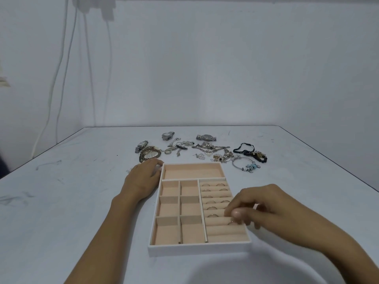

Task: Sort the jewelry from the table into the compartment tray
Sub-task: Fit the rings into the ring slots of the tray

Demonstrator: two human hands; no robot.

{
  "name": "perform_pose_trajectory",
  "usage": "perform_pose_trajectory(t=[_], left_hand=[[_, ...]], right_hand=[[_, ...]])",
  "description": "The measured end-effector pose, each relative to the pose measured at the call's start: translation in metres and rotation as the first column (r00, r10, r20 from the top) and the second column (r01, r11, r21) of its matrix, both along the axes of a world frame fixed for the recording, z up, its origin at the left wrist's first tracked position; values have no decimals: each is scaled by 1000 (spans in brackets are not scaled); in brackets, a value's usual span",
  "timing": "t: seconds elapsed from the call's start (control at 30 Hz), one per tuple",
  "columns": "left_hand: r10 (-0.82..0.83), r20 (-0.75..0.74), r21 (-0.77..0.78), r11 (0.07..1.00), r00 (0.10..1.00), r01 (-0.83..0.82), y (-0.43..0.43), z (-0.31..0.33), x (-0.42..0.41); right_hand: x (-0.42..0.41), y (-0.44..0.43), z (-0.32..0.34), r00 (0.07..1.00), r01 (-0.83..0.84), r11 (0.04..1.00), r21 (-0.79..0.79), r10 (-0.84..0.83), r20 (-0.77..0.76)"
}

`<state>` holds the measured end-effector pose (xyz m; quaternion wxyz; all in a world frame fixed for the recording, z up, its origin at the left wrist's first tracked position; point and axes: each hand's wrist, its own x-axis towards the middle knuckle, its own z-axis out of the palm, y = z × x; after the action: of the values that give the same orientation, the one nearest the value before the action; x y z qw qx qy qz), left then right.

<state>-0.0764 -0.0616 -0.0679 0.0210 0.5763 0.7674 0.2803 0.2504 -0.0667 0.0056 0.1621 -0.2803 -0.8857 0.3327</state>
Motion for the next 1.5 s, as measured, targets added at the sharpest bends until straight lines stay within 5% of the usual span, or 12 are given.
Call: perform_pose_trajectory(t=[0.7, 0.93, 1.2, 1.37, 1.5], left_hand=[[11, -5, -10, 1000, 1000, -11, -3, 7, 5], [250, -62, 118, 963, 966, -242, -3, 10, 10], [200, -138, 71, 979, 970, -191, 0, 8, 13], [190, -153, 81, 980, 970, -179, 2, 6, 11], [195, -143, 102, 978, 970, -182, 4, 5, 10]], right_hand=[[-92, 146, 1, 912, 391, 920, -29, -391, -123], [-67, 169, -19, 785, 612, 790, 49, -598, -163], [-63, 184, -29, 706, 704, 706, 83, -682, -193], [-90, 191, -34, 770, 623, 707, 336, -631, -100], [-112, 203, -35, 763, 496, 743, 450, -620, 183]])
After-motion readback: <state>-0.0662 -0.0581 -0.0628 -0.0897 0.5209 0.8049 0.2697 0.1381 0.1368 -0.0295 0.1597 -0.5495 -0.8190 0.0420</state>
